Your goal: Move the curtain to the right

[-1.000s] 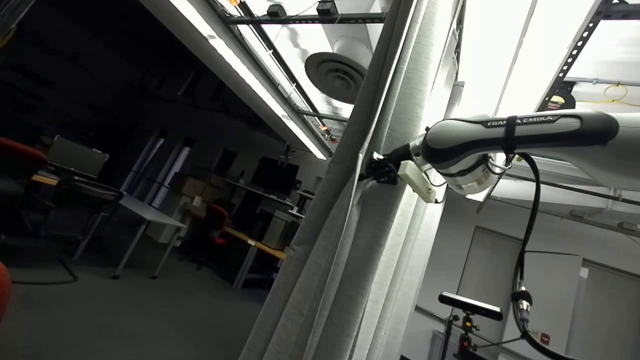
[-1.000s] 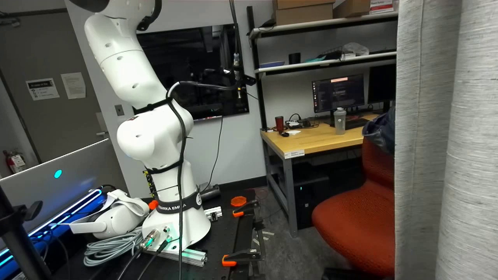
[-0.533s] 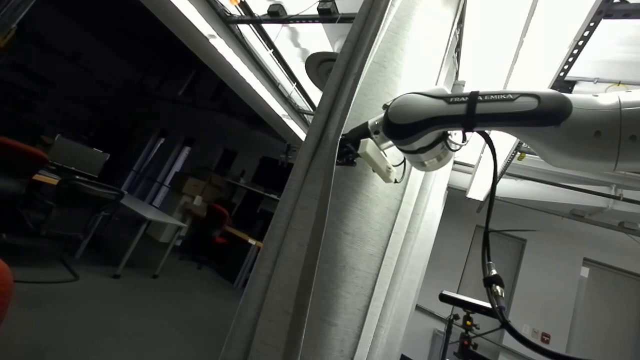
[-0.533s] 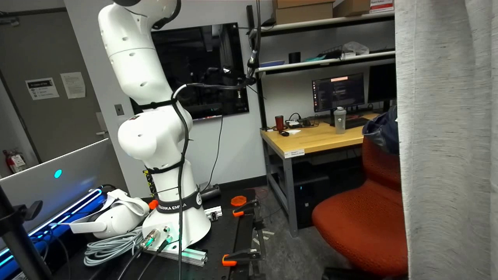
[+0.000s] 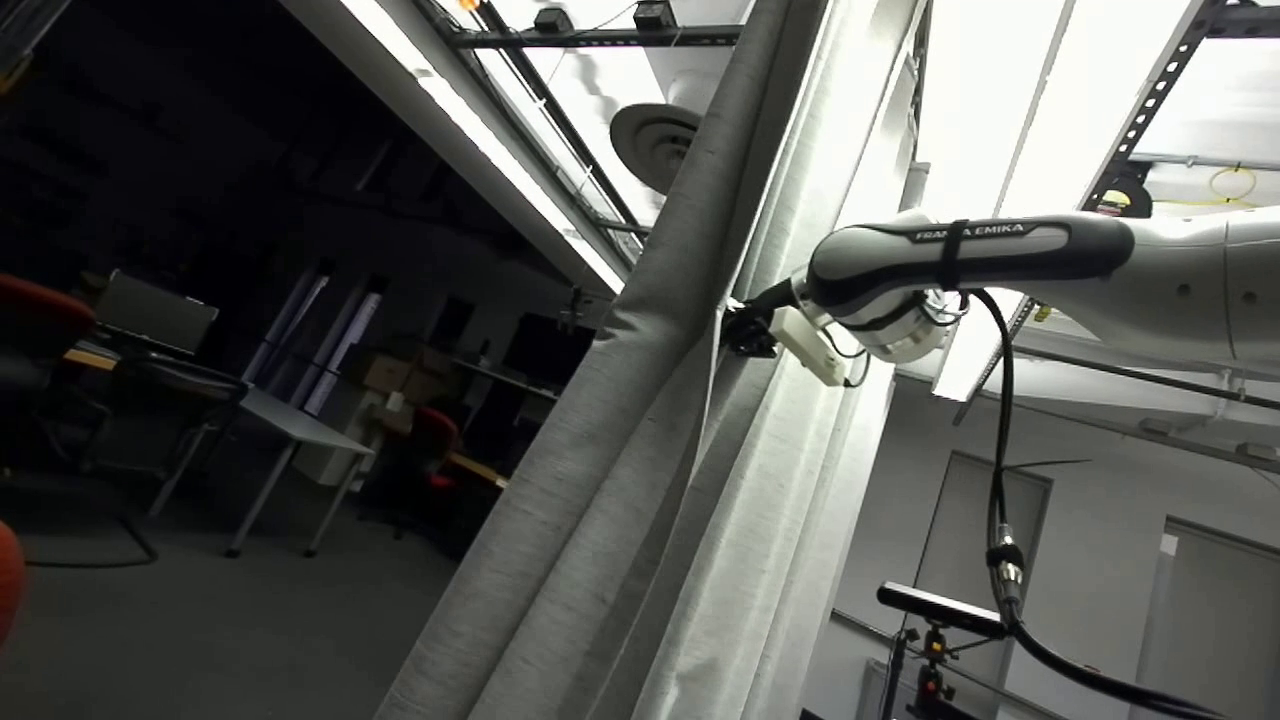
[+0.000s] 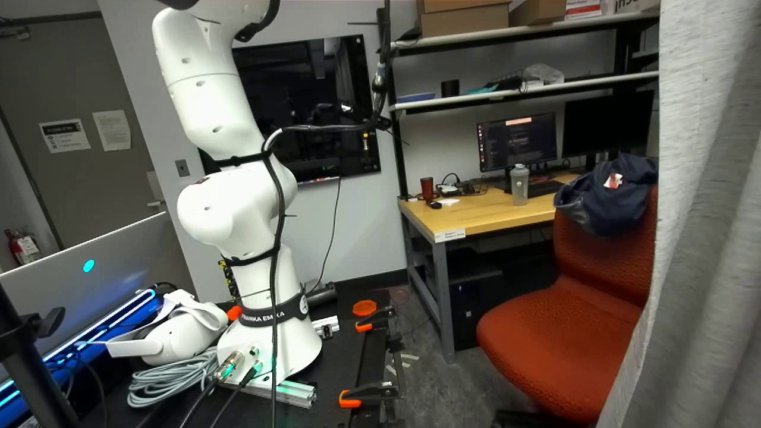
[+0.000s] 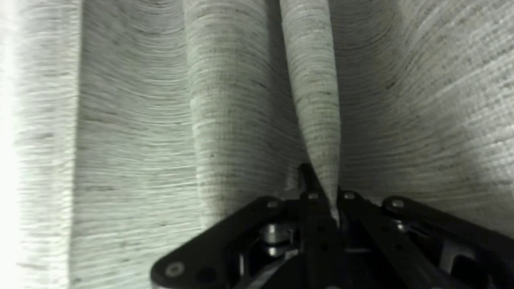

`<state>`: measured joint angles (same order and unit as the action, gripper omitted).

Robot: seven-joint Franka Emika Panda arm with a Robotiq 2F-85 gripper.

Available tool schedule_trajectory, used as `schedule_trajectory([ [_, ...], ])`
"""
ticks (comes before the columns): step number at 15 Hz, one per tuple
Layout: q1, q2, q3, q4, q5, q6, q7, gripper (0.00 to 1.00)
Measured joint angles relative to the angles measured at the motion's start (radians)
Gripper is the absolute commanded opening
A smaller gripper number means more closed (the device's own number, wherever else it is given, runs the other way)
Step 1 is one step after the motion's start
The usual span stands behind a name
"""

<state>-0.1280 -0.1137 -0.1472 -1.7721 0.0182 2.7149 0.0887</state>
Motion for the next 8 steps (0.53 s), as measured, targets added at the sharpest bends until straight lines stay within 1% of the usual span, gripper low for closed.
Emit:
schedule_trajectory([
  [3,-0.041,-0.055,-0.048,-0.084,0.0,-0.005,0.0,0.0],
  [5,-0.062,-0.087,-0.075,-0.113,0.003,0.001,0.0,0.0],
  [8,-0.062,-0.108,-0.102,-0.129,0.067,0.0,-0.017,0.0],
])
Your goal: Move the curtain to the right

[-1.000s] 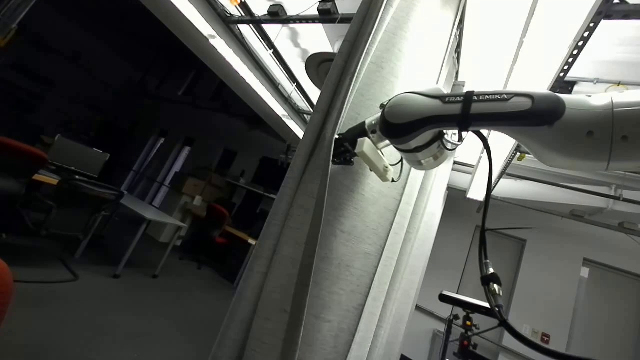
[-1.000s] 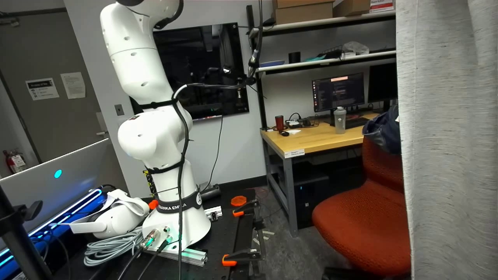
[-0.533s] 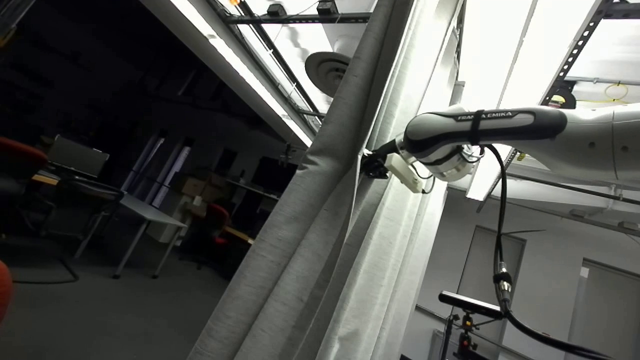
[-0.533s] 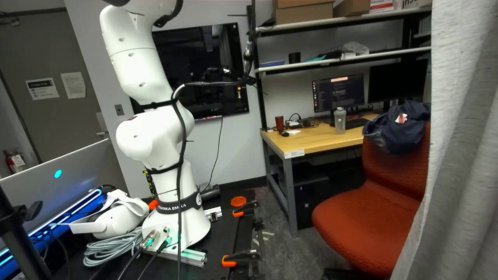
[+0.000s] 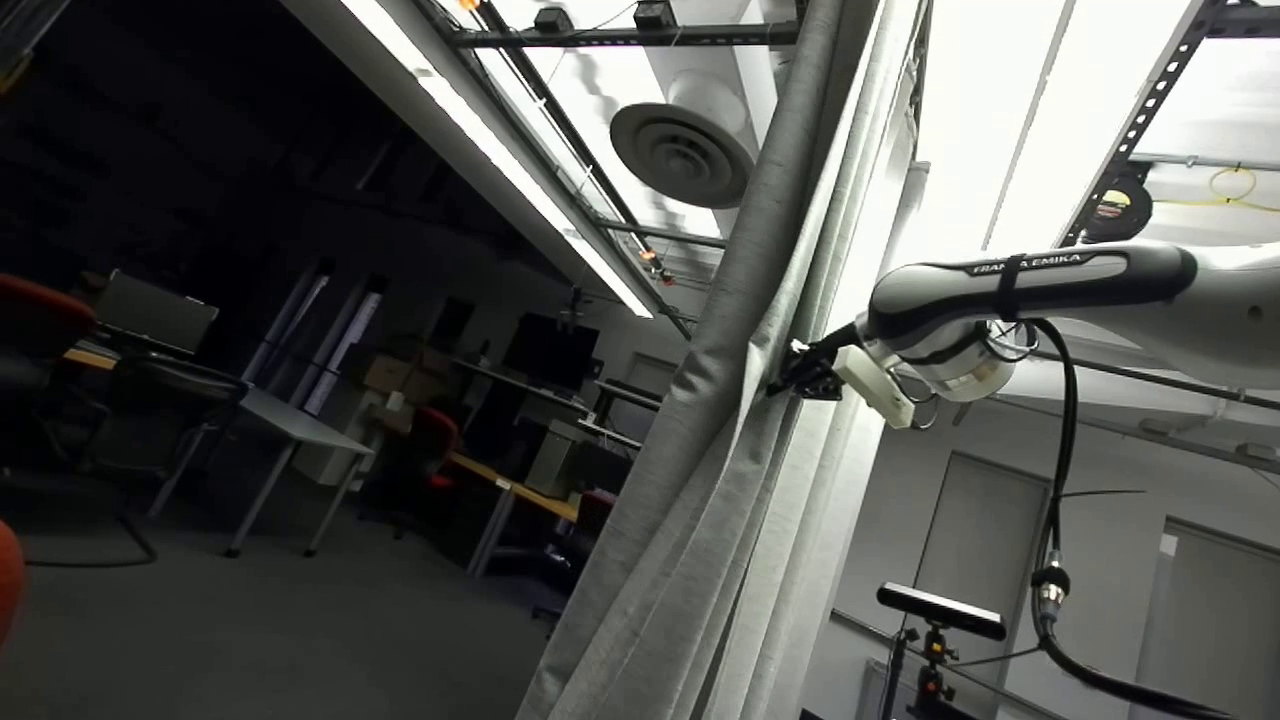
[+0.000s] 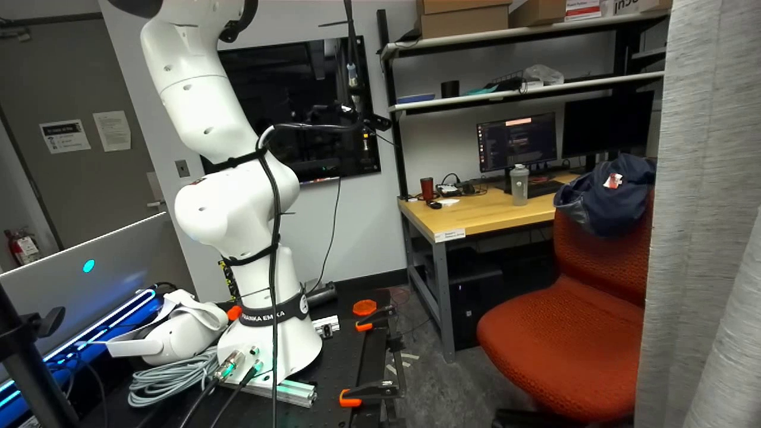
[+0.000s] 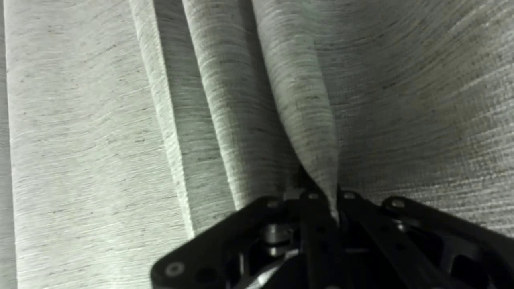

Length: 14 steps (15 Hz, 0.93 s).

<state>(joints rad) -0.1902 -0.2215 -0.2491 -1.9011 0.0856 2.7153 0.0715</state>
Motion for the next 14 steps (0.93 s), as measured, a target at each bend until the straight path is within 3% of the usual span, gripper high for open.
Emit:
schedule_trajectory([
  [5,0.097,0.064,0.053,0.035,0.107,-0.006,-0.031,0.0],
  [9,0.158,0.163,0.126,0.144,0.119,-0.059,-0.036,0.0],
  [14,0.087,0.228,0.083,0.258,0.118,-0.121,-0.037,0.0],
])
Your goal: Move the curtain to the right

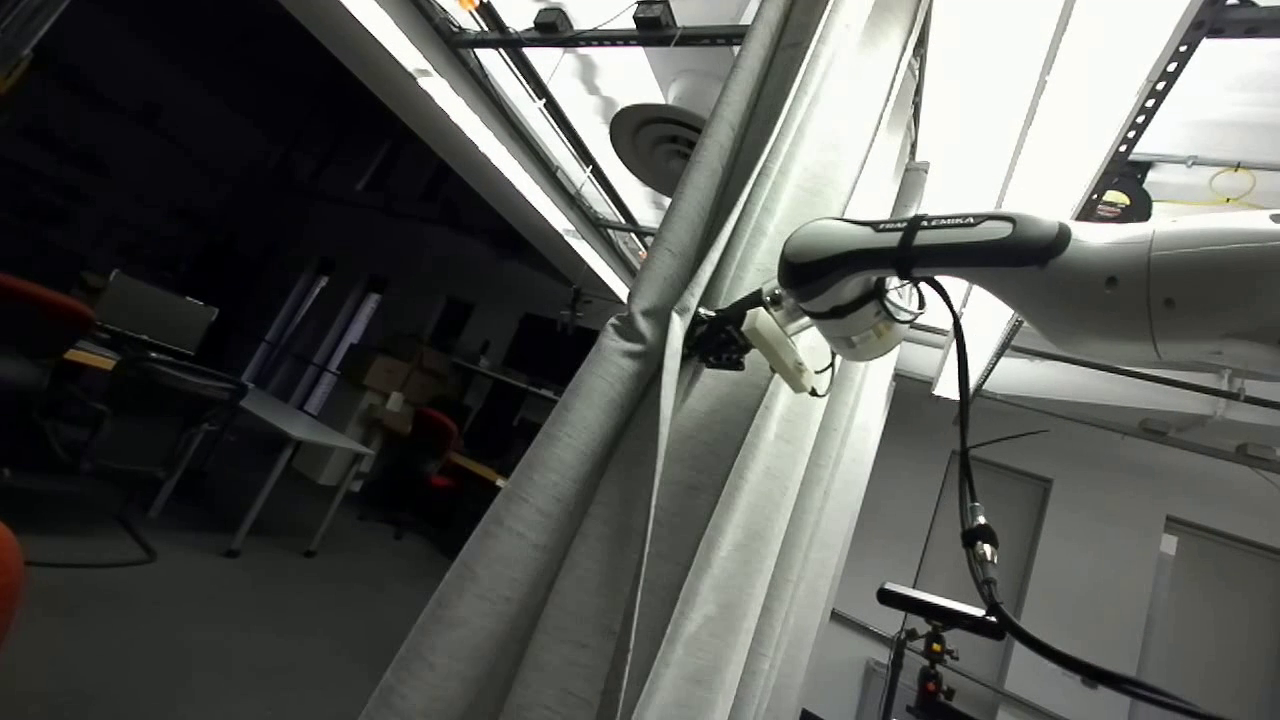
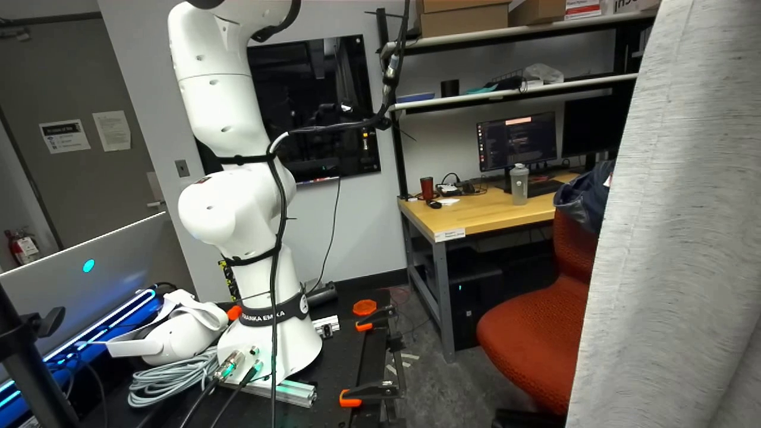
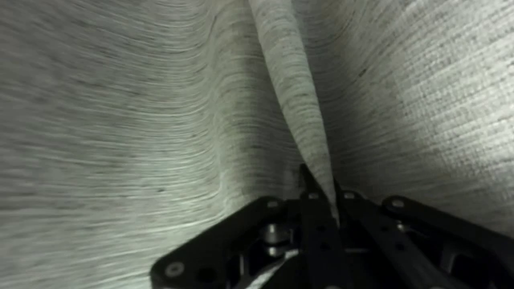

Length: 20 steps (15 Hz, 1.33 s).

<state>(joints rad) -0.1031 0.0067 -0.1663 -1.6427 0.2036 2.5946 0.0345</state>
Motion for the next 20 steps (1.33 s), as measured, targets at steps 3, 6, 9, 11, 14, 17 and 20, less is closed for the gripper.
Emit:
schedule_trajectory([
  [3,-0.063,-0.032,-0.046,-0.012,0.0,-0.002,0.0,0.0],
  [6,-0.108,-0.089,-0.087,-0.057,0.001,-0.004,0.002,0.0],
  [9,-0.141,-0.136,-0.134,-0.114,0.004,-0.013,0.002,0.0],
  [11,-0.15,-0.149,-0.161,-0.119,0.019,-0.013,0.0,0.0],
  [14,-0.145,-0.143,-0.176,-0.113,0.093,-0.014,-0.021,0.0],
  [17,-0.104,-0.104,-0.155,-0.093,0.182,-0.02,-0.058,0.0],
  [20,-0.062,-0.07,-0.093,-0.076,0.19,-0.028,-0.059,0.0],
])
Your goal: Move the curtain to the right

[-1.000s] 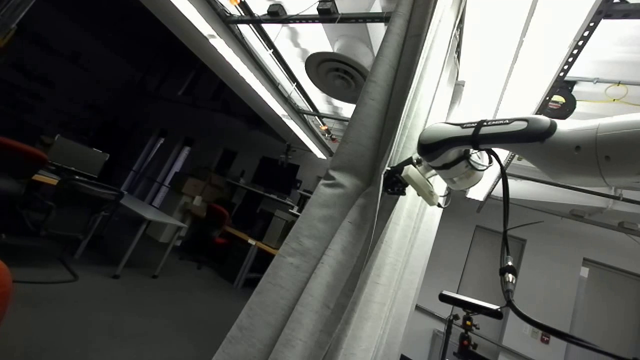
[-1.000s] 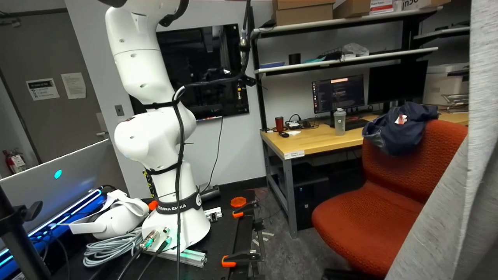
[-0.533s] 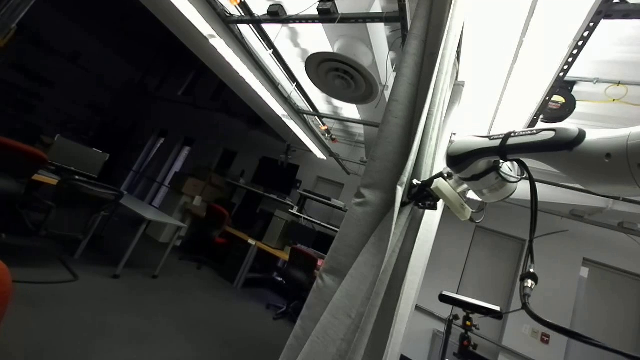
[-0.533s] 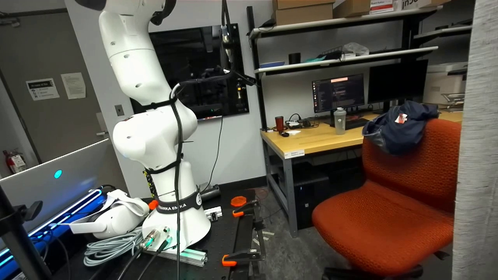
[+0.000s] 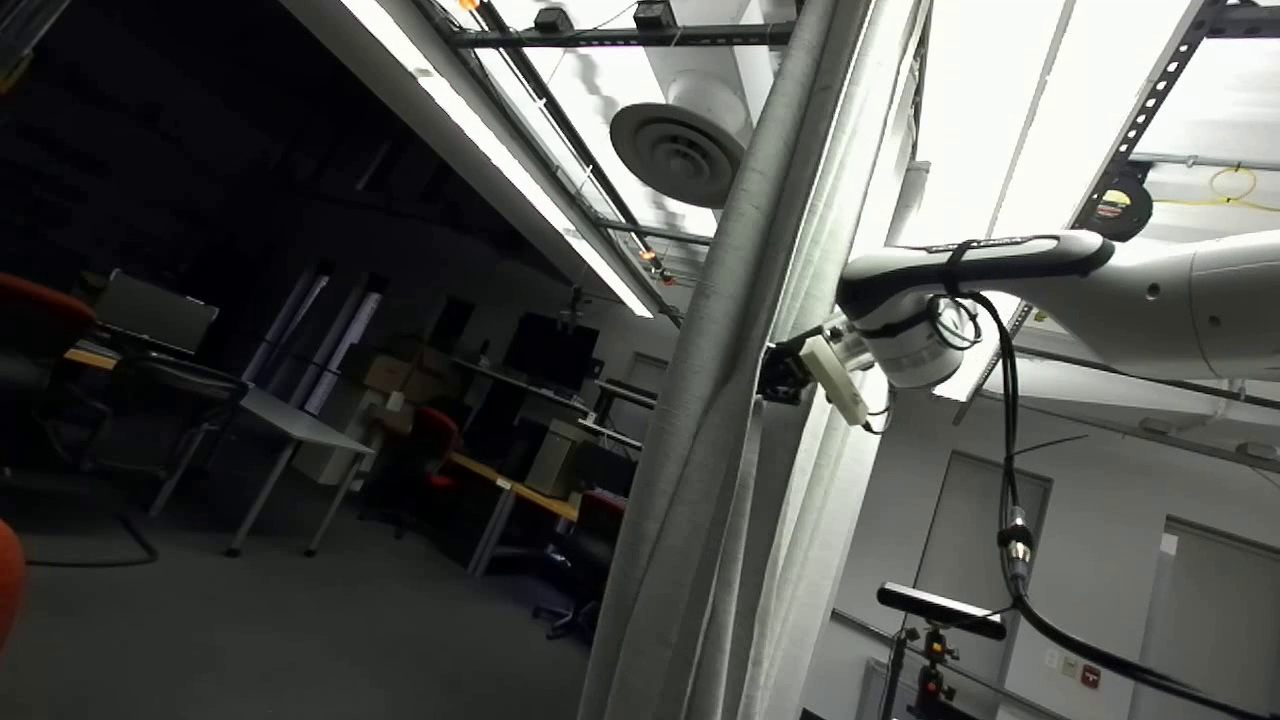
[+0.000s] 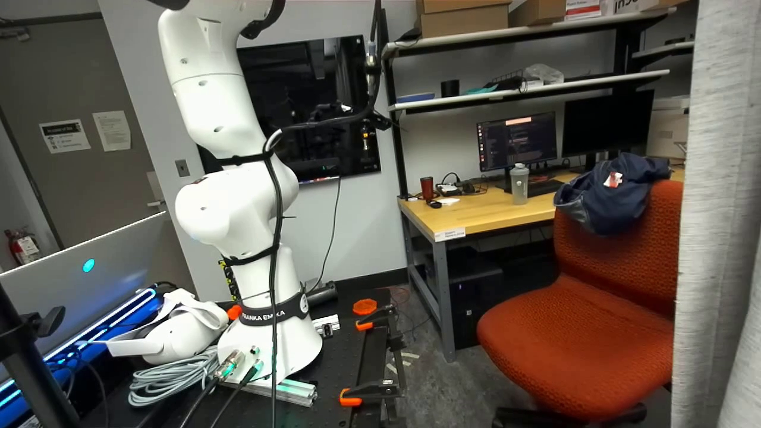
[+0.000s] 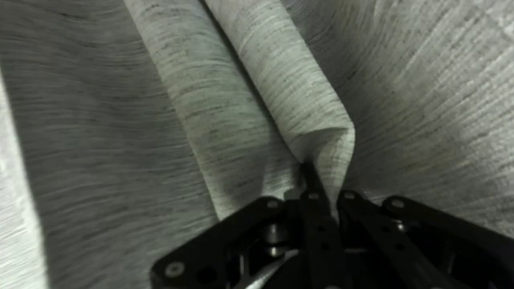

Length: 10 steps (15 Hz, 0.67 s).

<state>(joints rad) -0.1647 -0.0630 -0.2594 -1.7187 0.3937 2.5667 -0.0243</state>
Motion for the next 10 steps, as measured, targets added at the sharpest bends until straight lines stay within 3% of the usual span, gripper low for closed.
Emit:
schedule_trajectory([
  [5,0.042,-0.015,0.092,-0.007,-0.007,-0.09,0.0,0.0],
  [10,0.068,-0.111,0.14,-0.069,-0.029,-0.24,0.001,0.0],
])
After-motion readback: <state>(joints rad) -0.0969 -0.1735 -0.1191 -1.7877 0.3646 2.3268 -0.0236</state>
